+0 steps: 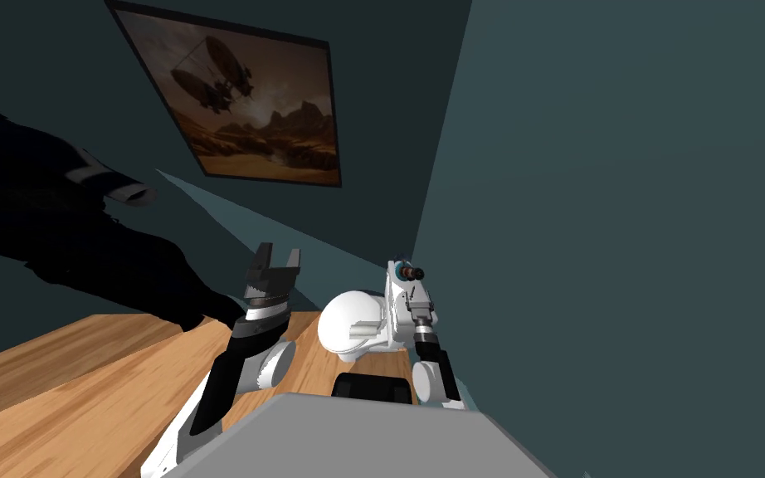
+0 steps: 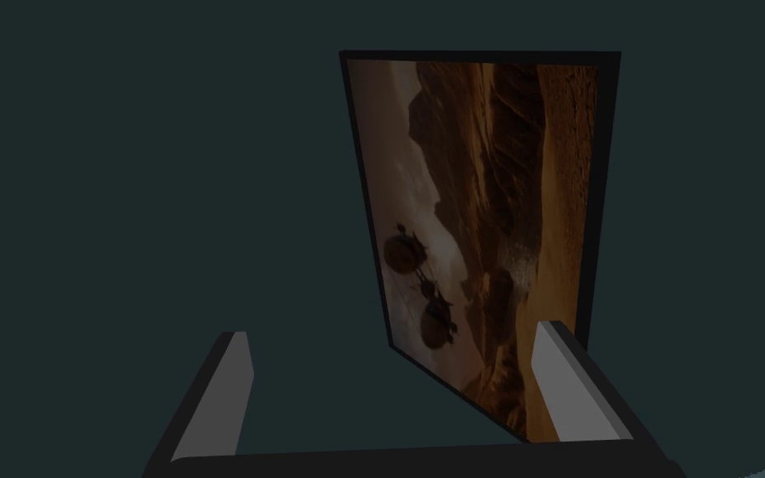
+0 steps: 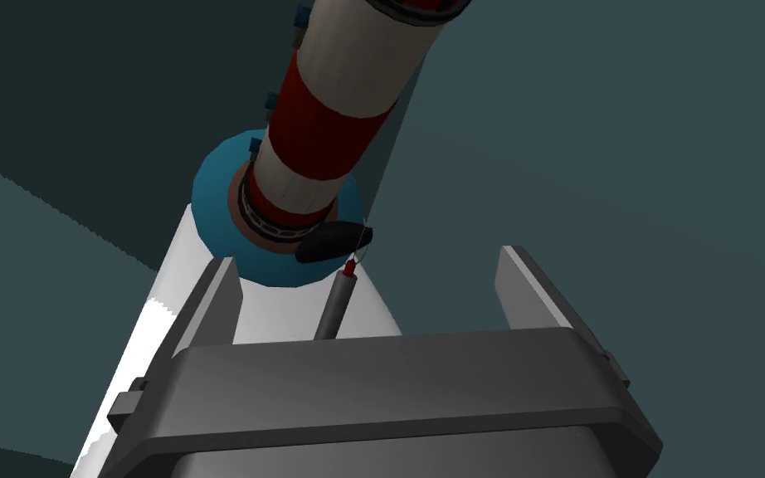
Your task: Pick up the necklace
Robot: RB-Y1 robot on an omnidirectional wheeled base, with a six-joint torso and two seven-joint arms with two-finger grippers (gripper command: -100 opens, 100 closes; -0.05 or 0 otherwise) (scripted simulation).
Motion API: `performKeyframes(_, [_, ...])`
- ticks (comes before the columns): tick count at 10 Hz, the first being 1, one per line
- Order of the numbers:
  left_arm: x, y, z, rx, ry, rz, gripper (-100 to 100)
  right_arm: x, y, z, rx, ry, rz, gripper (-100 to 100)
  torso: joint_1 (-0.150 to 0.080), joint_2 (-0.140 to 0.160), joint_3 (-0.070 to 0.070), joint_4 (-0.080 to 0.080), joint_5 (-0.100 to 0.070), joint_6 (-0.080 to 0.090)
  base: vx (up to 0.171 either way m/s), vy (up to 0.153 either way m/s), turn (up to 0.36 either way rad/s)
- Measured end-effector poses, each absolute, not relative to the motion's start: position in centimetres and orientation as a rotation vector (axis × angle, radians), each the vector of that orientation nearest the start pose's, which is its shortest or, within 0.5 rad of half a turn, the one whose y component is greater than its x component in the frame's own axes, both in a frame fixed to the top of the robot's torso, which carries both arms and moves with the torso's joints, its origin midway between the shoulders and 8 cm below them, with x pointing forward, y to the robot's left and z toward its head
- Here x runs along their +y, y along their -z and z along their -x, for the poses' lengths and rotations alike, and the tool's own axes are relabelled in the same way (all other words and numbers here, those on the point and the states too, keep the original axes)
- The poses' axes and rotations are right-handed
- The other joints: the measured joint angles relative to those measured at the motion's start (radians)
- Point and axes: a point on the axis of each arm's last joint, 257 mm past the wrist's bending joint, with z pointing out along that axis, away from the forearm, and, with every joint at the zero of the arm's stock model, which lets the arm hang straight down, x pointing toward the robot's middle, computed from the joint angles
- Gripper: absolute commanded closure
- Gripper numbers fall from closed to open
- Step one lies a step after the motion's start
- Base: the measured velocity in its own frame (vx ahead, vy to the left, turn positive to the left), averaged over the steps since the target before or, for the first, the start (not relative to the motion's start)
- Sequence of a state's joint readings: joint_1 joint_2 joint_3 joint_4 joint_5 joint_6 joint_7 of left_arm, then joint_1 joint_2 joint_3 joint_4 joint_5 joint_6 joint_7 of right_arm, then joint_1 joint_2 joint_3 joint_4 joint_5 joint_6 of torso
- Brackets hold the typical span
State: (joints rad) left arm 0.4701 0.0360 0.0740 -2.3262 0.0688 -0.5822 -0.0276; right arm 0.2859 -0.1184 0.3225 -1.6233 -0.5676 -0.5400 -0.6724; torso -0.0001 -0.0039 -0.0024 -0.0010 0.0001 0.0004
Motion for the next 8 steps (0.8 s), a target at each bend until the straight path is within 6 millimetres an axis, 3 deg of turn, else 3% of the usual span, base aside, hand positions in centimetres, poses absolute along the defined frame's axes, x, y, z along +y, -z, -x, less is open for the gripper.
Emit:
performKeyframes(4, [29.7,-7.0,-31.5,0.495,1.292,0.526,0,-17.5,27.5,-43.9,-0.232,2.471,2.204,-100,0.000,0.000,0.000,0.000,0.000,0.000,0.049,-0.023,0.076])
performKeyframes(8, [29.7,-7.0,-31.5,0.495,1.292,0.526,0,-16.9,30.7,-43.7,-0.151,2.348,2.234,-100,0.000,0.001,0.000,0.000,0.000,0.000,0.040,-0.018,0.060])
